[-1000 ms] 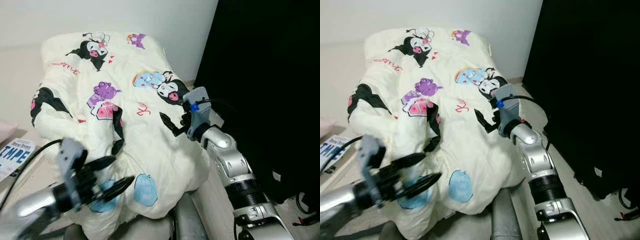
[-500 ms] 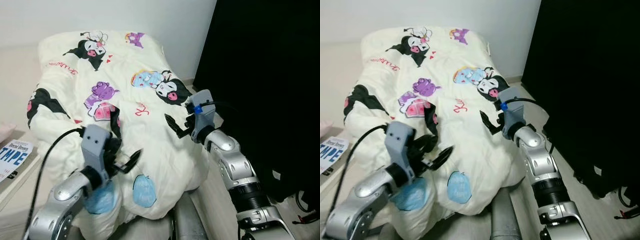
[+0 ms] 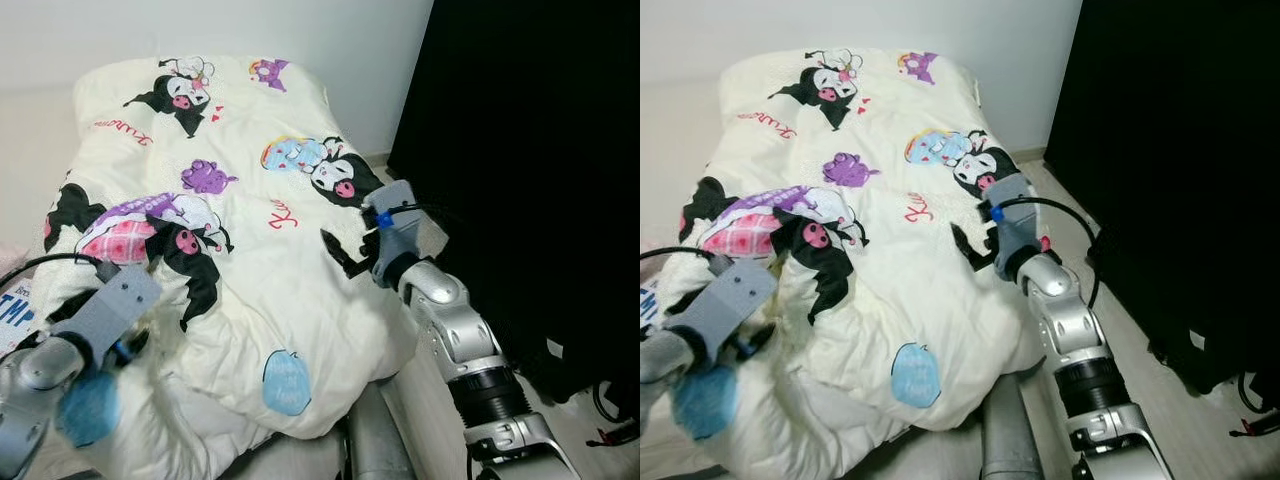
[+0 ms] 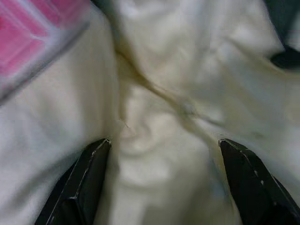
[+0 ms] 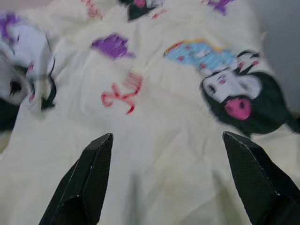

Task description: Clean up the room

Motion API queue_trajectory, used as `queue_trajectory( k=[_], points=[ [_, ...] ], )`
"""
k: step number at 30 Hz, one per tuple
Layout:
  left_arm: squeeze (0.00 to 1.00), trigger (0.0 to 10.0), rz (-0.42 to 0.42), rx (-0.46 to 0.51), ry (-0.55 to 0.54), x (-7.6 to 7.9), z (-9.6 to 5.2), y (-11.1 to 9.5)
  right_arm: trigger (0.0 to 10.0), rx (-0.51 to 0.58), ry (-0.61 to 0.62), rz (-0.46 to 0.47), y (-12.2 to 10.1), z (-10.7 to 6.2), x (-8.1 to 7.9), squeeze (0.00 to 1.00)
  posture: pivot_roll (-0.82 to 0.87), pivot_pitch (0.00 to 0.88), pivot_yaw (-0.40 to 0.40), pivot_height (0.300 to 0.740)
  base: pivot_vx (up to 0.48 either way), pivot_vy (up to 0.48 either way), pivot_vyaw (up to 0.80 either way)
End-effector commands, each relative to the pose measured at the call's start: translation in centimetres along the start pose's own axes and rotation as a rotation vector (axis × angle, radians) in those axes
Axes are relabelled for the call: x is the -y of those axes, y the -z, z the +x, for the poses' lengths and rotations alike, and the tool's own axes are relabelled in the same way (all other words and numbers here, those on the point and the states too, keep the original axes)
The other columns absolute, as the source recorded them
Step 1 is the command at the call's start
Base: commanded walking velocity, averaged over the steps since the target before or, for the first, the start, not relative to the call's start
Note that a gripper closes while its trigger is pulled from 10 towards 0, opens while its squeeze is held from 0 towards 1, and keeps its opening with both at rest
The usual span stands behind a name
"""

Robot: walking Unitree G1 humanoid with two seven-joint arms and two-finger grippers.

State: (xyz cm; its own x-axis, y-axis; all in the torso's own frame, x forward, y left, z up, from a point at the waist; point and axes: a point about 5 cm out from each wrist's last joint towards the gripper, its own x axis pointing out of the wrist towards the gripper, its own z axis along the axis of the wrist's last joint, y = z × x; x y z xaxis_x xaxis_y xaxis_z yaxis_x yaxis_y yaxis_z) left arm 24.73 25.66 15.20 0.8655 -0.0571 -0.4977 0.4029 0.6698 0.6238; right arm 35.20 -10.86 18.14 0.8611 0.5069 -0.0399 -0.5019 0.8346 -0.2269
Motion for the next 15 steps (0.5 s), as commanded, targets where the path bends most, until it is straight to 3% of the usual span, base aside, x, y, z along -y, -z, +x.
queue_trajectory(
  k=[1,2,3,4,5,6,7,10,11,14,15],
  points=[
    [0.00,10.0,0.010,-0.038,0.077,0.9,-0.2,0.5,10.0,-0.049,-0.019,-0.005,1.0,-0.3,-0.3,0.00,-0.12,0.202,-0.060,0.521,0.000,0.000,0.00],
    [0.00,10.0,0.010,-0.038,0.077,0.9,-0.2,0.5,10.0,-0.049,-0.019,-0.005,1.0,-0.3,-0.3,0.00,-0.12,0.202,-0.060,0.521,0.000,0.000,0.00],
    [0.00,10.0,0.033,-0.064,0.178,1.9,-0.7,0.9,10.0,-0.067,-0.031,-0.011,1.3,-0.5,-0.4,0.00,-0.12,0.201,-0.060,0.521,0.000,0.000,0.00],
    [0.00,10.0,0.033,-0.064,0.178,1.9,-0.7,0.9,10.0,-0.067,-0.031,-0.011,1.3,-0.5,-0.4,0.00,-0.12,0.201,-0.060,0.521,0.000,0.000,0.00],
    [0.00,10.0,0.059,-0.112,0.300,3.0,-1.5,1.6,10.0,-0.093,-0.040,-0.017,1.8,-0.8,-0.3,0.00,-0.12,0.193,-0.063,0.521,0.000,0.000,0.00],
    [0.00,10.0,0.059,-0.112,0.300,3.0,-1.5,1.6,10.0,-0.093,-0.040,-0.017,1.8,-0.8,-0.3,0.00,-0.12,0.193,-0.063,0.521,0.000,0.000,0.00],
    [0.00,10.0,0.110,-0.167,0.435,4.0,-2.7,2.6,10.0,-0.120,-0.041,-0.022,2.3,-1.1,-0.1,0.00,-0.12,0.189,-0.062,0.521,0.000,0.000,0.00],
    [0.00,10.0,0.110,-0.167,0.435,4.0,-2.7,2.6,10.0,-0.120,-0.041,-0.022,2.3,-1.1,-0.1,0.00,-0.12,0.189,-0.062,0.521,0.000,0.000,0.00],
    [0.00,10.0,0.153,-0.256,0.546,4.7,-3.8,4.2,10.0,-0.139,-0.037,-0.027,2.6,-1.4,0.2,0.00,-0.13,0.185,-0.062,0.521,0.000,0.000,0.00],
    [0.00,10.0,0.153,-0.256,0.546,4.7,-3.8,4.2,10.0,-0.139,-0.037,-0.027,2.6,-1.4,0.2,0.00,-0.13,0.185,-0.062,0.521,0.000,0.000,0.00],
    [0.00,10.0,0.185,-0.344,0.607,4.9,-4.6,5.9,10.0,-0.150,-0.034,-0.031,2.8,-1.6,0.4,0.00,-0.13,0.182,-0.063,0.521,0.000,0.000,0.00]
  ],
)
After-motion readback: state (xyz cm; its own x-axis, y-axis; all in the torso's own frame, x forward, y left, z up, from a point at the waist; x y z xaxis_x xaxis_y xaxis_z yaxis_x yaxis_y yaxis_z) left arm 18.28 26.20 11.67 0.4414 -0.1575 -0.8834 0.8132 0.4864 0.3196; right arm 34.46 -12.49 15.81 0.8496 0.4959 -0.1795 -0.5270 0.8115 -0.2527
